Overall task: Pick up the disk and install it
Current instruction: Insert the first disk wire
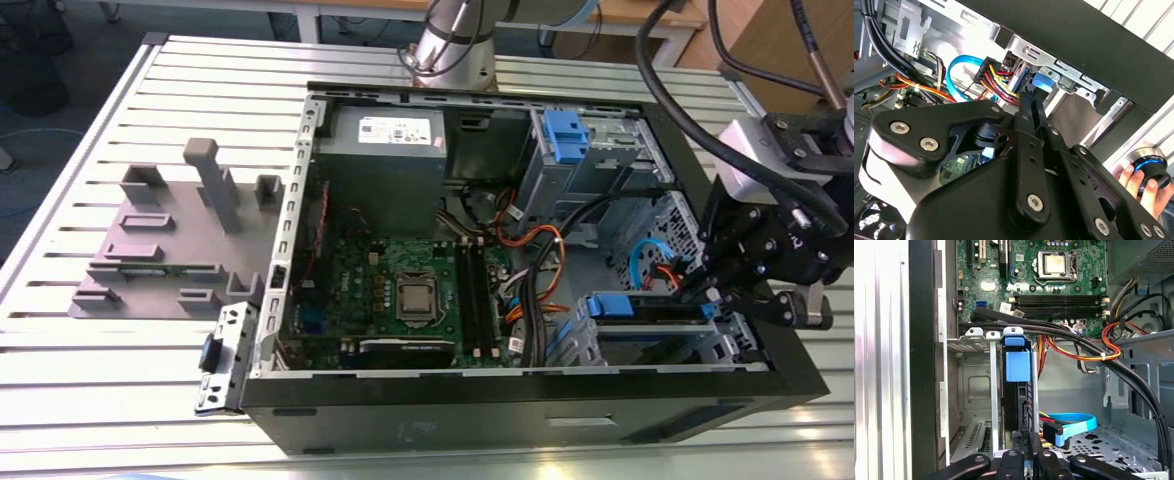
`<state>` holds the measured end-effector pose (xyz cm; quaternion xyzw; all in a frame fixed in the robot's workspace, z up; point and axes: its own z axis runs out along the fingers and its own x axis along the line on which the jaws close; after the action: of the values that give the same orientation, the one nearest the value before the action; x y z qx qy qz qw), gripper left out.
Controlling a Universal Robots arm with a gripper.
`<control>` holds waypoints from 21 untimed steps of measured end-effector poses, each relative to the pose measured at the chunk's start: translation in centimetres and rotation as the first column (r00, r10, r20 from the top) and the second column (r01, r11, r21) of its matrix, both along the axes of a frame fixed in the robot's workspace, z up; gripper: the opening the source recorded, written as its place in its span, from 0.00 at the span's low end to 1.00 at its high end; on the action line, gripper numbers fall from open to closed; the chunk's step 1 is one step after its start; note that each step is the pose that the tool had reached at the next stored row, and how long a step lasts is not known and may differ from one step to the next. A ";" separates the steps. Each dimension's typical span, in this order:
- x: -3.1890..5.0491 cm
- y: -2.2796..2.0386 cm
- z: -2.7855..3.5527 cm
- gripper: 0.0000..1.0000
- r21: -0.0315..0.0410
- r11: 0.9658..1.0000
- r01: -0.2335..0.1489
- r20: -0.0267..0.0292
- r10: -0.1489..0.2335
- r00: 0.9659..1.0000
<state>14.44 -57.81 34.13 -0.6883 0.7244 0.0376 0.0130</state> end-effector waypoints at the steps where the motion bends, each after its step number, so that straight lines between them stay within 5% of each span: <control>1: -0.04 0.00 -0.02 0.17 0.000 1.000 0.000 0.000 0.000 1.000; 21: -0.27 0.01 -0.73 0.17 0.002 1.000 0.000 0.000 0.000 1.000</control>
<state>14.17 -57.79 33.40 -0.6882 0.7244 0.0383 0.0136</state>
